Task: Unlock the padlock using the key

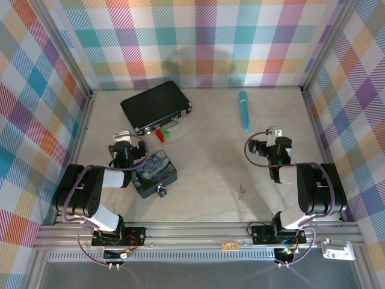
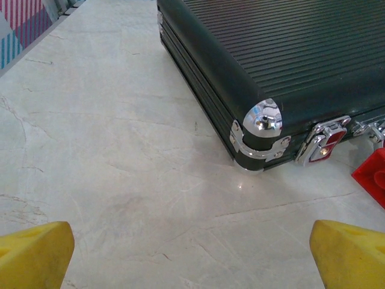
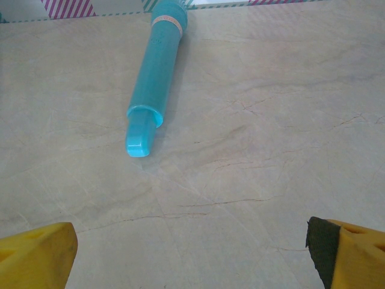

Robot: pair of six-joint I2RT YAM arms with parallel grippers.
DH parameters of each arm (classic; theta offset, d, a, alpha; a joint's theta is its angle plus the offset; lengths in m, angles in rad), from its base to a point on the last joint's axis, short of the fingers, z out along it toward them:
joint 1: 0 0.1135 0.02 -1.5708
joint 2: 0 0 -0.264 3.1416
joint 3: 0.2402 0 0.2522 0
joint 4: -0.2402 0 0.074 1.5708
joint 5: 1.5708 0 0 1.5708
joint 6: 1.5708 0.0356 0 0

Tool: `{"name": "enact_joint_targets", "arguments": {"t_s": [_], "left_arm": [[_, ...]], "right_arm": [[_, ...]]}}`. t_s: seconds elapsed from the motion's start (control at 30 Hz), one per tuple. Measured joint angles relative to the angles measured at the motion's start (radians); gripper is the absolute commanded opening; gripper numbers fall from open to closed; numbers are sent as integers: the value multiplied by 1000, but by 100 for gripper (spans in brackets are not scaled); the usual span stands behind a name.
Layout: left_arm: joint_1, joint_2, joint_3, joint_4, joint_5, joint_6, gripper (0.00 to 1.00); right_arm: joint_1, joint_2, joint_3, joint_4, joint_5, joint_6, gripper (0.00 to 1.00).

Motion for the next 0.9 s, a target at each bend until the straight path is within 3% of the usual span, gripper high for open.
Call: {"name": "enact_joint_targets", "arguments": {"t_s": [0.17,0.5,0.7,0.9], "left_arm": [[0,-139,182,-332,-8,-14,100],[0,-367,520,-1073,-21,-277,100],[0,-544,459,-1407,97,-457,100],[-26,-742,312,-1563,234,-589,96]], "right_arm": [[0,-5,8,-25,0,0,99],[2,-220,244,-473,23,84,99],[2,-278,403,-793,18,257,99],[2,-280,443,-965,-111,345,99]]}}
